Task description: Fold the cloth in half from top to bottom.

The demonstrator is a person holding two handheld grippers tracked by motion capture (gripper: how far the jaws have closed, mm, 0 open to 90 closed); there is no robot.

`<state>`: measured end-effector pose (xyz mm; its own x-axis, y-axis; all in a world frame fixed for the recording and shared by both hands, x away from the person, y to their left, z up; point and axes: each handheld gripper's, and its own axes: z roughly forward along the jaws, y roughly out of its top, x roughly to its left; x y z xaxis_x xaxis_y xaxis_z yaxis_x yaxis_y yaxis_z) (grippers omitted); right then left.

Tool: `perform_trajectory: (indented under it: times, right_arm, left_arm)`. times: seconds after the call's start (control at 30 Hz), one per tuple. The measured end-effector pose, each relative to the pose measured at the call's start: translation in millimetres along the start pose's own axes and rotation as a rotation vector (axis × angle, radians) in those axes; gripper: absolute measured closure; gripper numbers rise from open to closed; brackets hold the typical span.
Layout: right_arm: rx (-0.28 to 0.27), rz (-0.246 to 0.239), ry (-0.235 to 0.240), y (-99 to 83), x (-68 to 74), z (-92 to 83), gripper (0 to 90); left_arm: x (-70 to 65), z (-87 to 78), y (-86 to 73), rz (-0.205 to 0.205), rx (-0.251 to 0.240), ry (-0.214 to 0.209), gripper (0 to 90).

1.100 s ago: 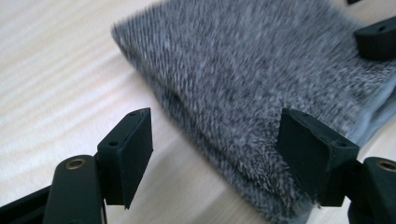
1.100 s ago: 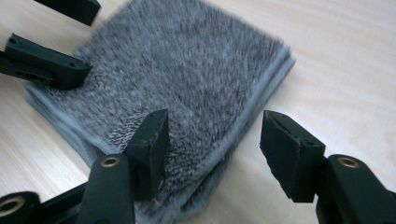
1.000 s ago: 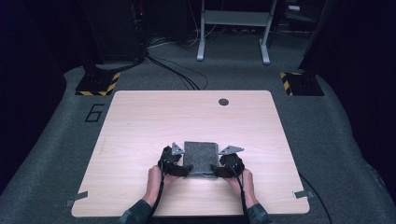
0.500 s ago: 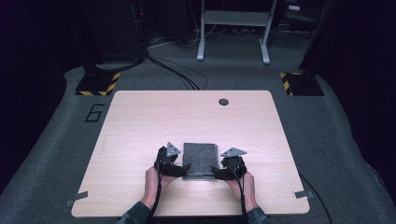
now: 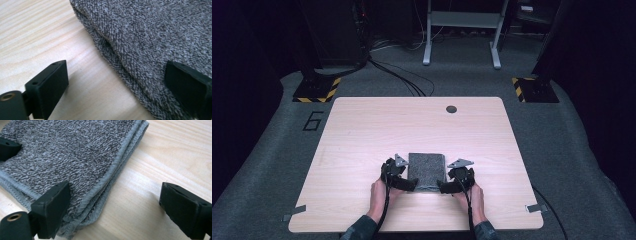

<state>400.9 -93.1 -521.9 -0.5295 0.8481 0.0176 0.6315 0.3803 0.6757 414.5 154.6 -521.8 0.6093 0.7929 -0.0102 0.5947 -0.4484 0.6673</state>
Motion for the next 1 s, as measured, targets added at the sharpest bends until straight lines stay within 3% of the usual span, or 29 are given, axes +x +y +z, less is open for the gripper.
perform_trajectory:
  times: [0.23,1.0]
  right_arm:
    - [0.008,-0.02,-0.021,8.9,-6.2,6.8,6.6]
    - [0.052,0.017,-0.028,35.0,-26.5,30.2,0.0]
  left_arm:
    - [3.8,6.8,7.3,-0.017,0.003,0.016,3.2]
    - [18.2,19.8,23.9,-0.029,0.023,0.03,2.3]
